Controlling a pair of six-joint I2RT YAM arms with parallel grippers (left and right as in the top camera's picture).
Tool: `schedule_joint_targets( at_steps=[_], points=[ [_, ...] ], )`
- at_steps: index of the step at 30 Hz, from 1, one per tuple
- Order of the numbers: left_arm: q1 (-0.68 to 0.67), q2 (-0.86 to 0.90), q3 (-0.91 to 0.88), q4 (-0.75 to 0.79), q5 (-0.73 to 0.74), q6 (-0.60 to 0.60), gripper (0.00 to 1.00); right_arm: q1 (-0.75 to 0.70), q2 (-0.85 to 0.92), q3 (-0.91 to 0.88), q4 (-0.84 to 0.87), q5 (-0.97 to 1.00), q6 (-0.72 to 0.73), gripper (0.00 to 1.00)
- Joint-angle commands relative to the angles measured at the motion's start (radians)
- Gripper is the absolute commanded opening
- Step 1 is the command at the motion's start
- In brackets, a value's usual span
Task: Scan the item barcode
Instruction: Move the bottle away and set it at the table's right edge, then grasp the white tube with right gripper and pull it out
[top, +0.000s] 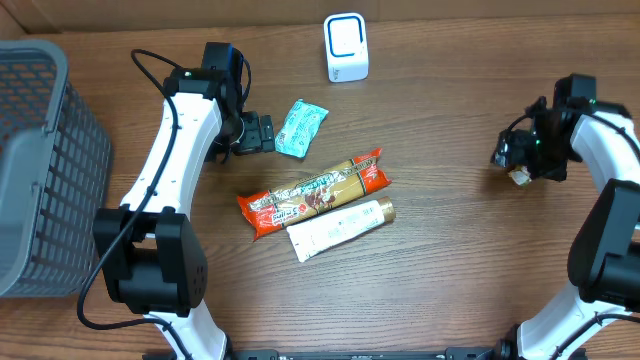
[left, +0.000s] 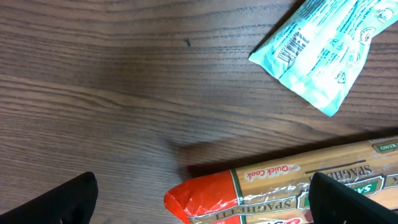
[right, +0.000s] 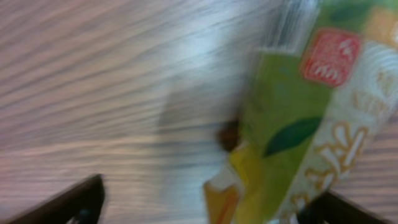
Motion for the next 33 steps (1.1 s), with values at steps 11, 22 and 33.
schedule_joint_targets(
  at_steps=[11,22,33],
  points=[
    [0.003,0.002,0.0,0.001,-0.008,0.001,1.0,0.144,-0.202,0.281,-0.145,-0.39,0.103,1.0],
    [0.003,0.002,0.0,0.001,-0.008,0.001,1.0,0.502,-0.141,0.166,-0.102,-0.405,0.212,0.86],
    [0.003,0.002,0.0,0.001,-0.008,0.001,1.0,0.852,-0.045,0.029,0.125,-0.261,0.491,0.72]
  ],
)
